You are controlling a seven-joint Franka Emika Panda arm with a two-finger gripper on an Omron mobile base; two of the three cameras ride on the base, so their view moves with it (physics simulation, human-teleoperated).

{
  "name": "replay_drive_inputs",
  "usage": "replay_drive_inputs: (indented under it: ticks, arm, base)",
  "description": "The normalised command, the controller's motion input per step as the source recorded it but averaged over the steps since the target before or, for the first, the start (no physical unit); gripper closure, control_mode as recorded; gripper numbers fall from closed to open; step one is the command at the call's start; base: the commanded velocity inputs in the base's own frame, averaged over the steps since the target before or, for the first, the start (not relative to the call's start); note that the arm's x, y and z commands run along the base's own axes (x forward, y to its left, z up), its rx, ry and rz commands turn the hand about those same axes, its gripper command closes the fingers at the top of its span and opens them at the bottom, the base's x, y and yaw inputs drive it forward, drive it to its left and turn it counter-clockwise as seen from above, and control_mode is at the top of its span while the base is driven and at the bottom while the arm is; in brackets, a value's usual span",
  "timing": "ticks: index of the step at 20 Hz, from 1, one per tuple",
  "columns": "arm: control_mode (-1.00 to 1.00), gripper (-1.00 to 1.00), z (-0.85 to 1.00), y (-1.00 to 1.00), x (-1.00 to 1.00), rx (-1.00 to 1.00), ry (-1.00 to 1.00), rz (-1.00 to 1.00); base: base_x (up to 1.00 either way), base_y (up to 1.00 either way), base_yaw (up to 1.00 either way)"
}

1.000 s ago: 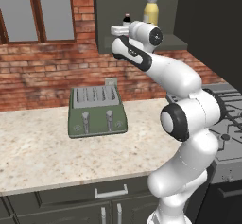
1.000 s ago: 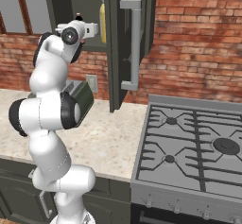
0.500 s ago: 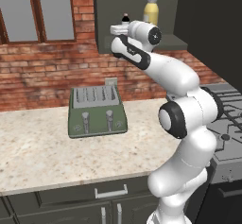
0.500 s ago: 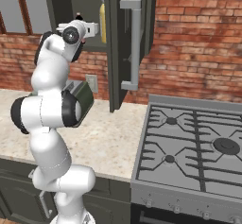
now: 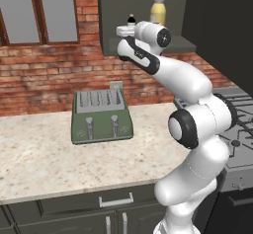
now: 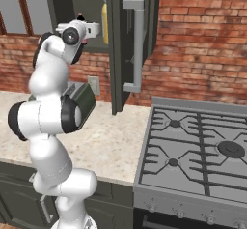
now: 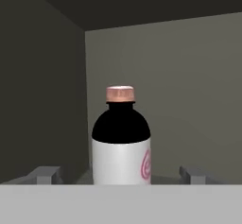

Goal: Sort all alcoholic drinks to one cabinet, and non-alcoholic drinks to the other.

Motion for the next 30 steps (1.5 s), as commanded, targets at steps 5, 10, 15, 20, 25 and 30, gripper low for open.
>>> replay_drive_inputs:
  ticks: [5,10,15,20,25,30]
  arm:
    - [-1.00,-1.00,0.32,0.00,-0.42,-0.01,0.00,0.00]
    - [-1.00,-1.00,0.37,0.00,-0.75,-0.03,0.00,0.00]
    - [-1.00,-1.00,0.19,0.00,-0.99,-0.03,0.01,-0.03]
    - [-1.00,-1.00,0.00,0.00,-1.00,-0.05,0.06,-0.07]
    - [-1.00,-1.00,0.00,0.00,-1.00,-0.09,0.11,-0.12]
    - [-1.00,-1.00,0.00,0.00,-1.00,-0.09,0.17,-0.20]
  base:
    - [0.00,0.00,0.00]
    - [0.00,0.00,0.00]
    - [0.00,0.00,0.00]
    - [0.00,0.00,0.00]
    - [0.00,0.00,0.00]
    - [0.00,0.00,0.00]
